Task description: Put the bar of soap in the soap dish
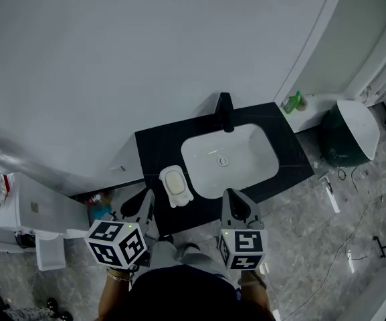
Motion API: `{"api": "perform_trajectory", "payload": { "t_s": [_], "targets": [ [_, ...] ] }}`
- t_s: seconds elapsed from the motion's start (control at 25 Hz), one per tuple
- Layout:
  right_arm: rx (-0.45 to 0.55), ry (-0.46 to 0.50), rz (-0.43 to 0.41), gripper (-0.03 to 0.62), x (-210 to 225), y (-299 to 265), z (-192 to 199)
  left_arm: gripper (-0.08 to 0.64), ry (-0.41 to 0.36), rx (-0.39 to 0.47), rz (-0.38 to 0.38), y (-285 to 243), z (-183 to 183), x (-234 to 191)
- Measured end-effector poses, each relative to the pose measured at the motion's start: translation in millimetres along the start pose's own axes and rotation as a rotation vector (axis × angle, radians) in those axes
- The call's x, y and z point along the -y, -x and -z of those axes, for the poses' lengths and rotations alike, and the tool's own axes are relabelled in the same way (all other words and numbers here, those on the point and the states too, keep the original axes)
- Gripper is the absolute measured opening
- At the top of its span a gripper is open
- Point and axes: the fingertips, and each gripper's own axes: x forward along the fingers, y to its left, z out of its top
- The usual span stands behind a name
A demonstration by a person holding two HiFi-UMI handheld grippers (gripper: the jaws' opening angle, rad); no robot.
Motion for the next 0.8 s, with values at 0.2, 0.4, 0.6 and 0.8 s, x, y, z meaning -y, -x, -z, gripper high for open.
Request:
{"api": "perform_trajectory", "payload": {
  "t_s": [0.2,0.4,0.6,0.8],
  "targets": [
    [0.007,0.009,-0.036,0.018,-5.7,-2.6,-1.6,-0.002,0.005,0.011,-0.024,4.0,1.9,-0.8],
    [0.002,0.022,-0.059,0.018,-8.8,-8.9,-1.6,-0.002,0.026,0.023,-0.026,3.3,1.2,-1.0],
    [0.001,0.028,-0.071,0.018,-9.8,-13.6,-1.2,-0.002,0.050,0.040,-0.001,-0.4,-0.7,2.9],
    [0.000,0.027,-0.073,0.018,-8.1,-17.3,-1.7,-0.002,0.044,0.061,0.018,-4.5,-6.3,5.8]
  ]
}}
